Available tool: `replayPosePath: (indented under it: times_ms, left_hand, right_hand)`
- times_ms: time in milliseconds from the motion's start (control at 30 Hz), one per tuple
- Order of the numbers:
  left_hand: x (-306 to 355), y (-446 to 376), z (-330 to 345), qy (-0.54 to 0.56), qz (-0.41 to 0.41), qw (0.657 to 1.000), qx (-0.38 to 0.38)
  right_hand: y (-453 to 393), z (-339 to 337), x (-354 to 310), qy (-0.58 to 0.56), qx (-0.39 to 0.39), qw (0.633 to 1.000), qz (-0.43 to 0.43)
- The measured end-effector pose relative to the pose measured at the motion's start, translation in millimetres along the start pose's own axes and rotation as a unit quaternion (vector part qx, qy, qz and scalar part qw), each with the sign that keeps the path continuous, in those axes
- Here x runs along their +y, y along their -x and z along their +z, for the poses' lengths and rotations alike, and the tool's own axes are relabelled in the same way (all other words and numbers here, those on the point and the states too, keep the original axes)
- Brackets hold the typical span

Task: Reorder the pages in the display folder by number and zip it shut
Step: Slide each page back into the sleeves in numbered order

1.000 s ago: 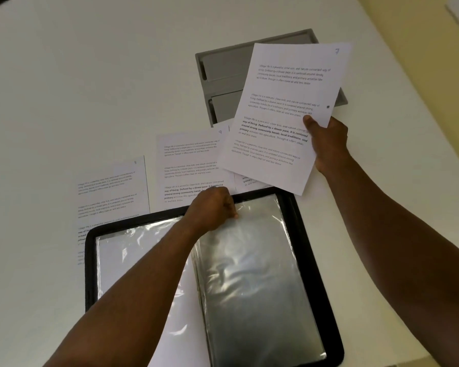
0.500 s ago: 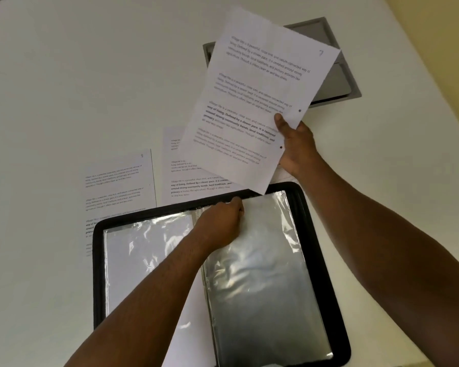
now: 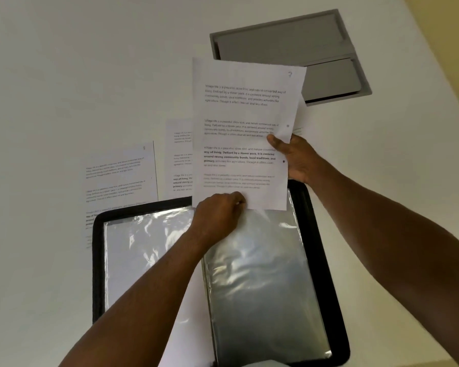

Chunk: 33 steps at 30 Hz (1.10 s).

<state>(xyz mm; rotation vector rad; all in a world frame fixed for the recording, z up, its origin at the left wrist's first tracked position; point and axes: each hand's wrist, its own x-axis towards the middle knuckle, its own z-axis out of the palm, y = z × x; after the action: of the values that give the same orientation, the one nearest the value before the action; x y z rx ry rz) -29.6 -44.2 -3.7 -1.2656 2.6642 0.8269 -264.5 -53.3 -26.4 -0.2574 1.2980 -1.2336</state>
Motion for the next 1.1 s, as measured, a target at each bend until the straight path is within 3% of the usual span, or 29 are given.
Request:
replayPosePath:
  times_ms: [200,367,567,900,1100]
  left_hand:
    - [-14.3,1.4,-5.2,-0.004,-0.014,0.999,-0.045]
    - [-37.7,1.2,-14.3,-0.024,-0.040,0.993,-0.104]
    - [-37.4,-3.2,-20.3,0.018,-0.028,0.996,-0.086]
    - [-52.9,-1.1,-22.0,0.005,-0.049,0.996,-0.074]
    - [-51.6,-6.8,-21.8,0.067,-0.053,0.993,-0.078]
  right_hand:
    - [-5.8,-22.8,-3.8,0.084,-0.006,0.996,0.031]
    - [-12.4,-17.1,-6.0,0.059,-0.045,0.997,0.017]
    - [-25.4,-2.9,-6.9,0.102,-0.106,0.988,0.048]
    - [-37.3,-17.7,-17.9,0.138,-0.103,0.983,0.058]
    - [-39.6,-12.4,-10.8,0.132,-0.120,0.982,0.054]
